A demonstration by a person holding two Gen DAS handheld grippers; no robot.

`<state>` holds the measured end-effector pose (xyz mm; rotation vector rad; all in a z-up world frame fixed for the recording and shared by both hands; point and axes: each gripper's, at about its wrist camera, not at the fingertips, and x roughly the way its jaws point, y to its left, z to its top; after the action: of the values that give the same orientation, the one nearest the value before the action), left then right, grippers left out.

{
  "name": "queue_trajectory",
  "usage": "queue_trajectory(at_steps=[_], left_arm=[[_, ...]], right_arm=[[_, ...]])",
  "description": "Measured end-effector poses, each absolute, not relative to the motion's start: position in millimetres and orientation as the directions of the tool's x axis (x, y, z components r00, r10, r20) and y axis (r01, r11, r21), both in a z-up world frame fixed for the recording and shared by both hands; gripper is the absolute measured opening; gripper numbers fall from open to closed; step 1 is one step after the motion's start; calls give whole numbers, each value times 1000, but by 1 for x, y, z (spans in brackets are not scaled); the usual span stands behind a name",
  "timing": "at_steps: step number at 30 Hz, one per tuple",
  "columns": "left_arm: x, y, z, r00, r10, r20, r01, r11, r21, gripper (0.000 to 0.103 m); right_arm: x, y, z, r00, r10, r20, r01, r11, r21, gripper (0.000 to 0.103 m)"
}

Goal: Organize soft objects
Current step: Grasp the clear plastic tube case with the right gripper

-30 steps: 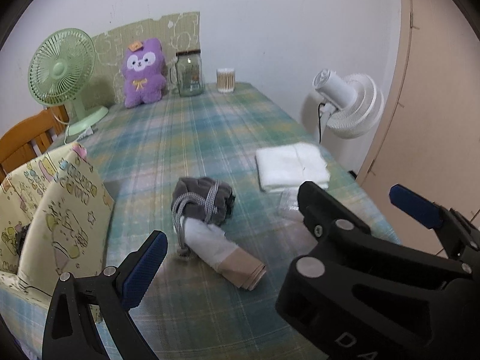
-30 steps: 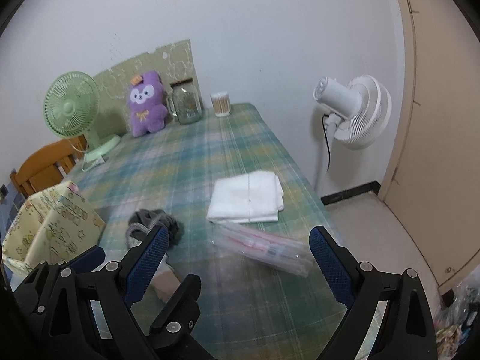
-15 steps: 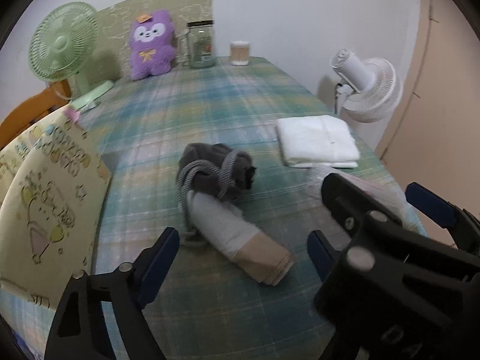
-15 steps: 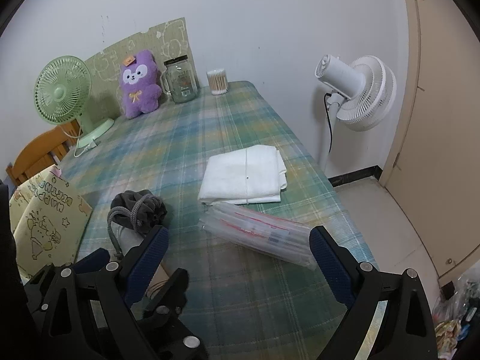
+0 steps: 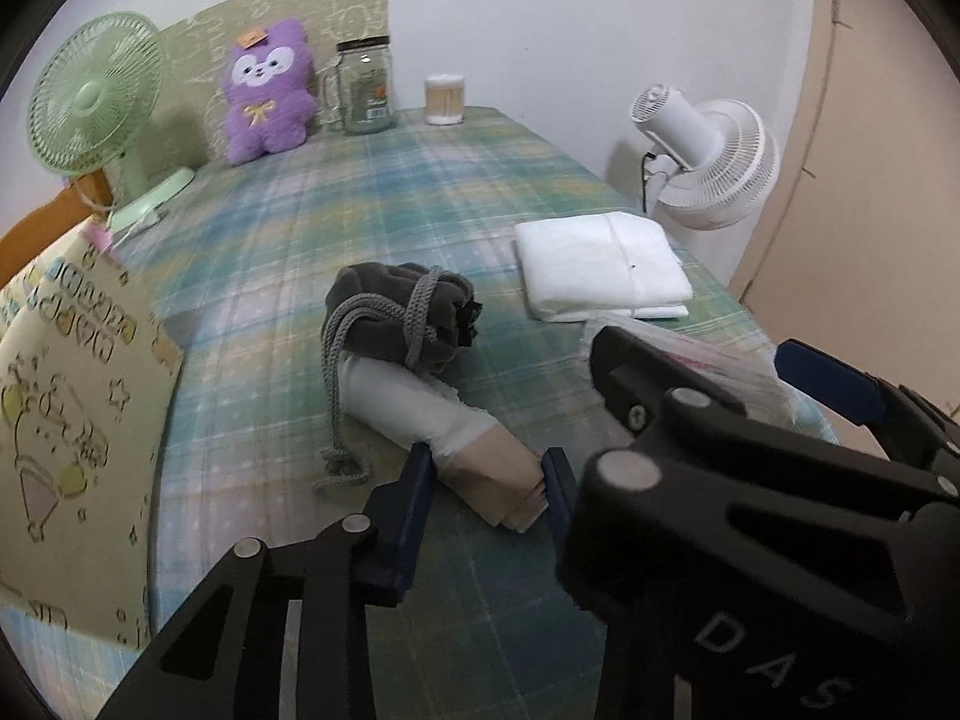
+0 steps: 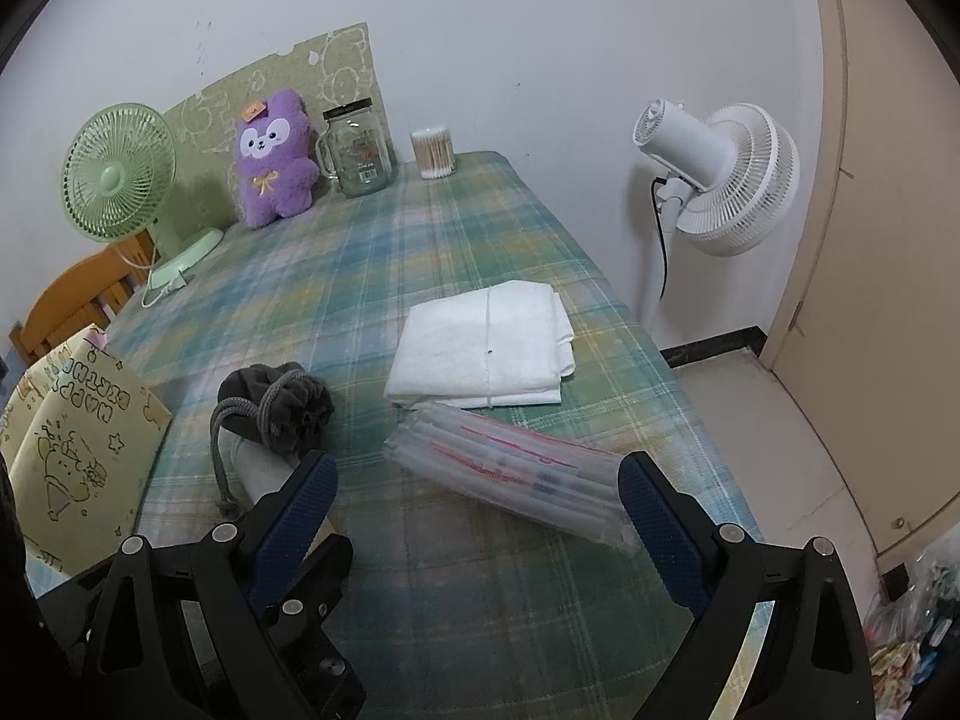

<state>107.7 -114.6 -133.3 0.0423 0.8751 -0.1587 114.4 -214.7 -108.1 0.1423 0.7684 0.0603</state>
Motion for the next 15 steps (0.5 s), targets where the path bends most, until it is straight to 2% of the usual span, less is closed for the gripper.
queue_trajectory(at_steps=[6,9,15], left_arm=[[114,-117,-133,638,-125,-760,195,981,2,35],[117,-116,-133,638,-126,-760,206,978,10,35],[122,-114,-134,639,-127,-759,206,978,10,35]], right_arm=[[124,-217,-112,710,104,-697,-9,990,138,96],[130,-215,-116,698,109,-708,-21,991,133,91],[139,-206,-124,679,102,-727,-56,995,87,89]])
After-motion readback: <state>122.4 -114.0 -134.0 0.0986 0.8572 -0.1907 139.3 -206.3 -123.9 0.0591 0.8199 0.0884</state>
